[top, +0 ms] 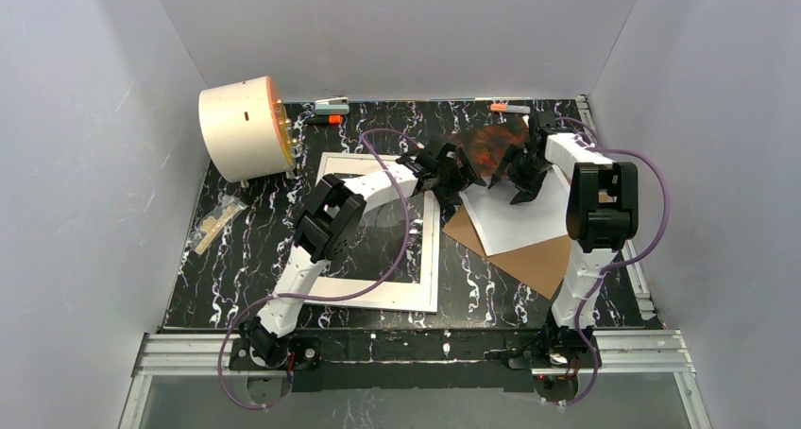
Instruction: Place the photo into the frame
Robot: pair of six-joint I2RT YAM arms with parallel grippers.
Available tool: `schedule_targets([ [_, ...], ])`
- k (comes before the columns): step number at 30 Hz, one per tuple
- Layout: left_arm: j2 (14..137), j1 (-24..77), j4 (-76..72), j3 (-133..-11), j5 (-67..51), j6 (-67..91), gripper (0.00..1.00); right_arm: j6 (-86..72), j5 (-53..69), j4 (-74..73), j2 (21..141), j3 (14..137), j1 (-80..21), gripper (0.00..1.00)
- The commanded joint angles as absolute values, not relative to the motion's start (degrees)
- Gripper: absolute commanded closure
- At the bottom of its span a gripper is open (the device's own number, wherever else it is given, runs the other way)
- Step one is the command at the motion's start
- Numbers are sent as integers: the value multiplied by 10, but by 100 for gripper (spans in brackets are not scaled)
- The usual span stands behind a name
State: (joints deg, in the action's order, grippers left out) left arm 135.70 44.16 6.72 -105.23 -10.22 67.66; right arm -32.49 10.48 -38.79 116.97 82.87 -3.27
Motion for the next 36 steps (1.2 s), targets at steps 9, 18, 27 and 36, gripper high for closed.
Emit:
schedule_targets([
  [9, 1395, 440, -113, -974, -137, 702, 22, -313, 177, -397, 1288, 779, -64, 22],
  [18, 1377, 437, -270, -909, -182, 802, 22, -326, 192, -396, 1295, 784, -71, 22],
  [27, 1324, 438, -271, -853, -189, 838, 22, -405, 200, -358, 1282, 745, -71, 23],
  [36, 1298, 439, -230, -819, -195, 824, 23, -458, 209, -321, 1270, 712, -71, 24],
])
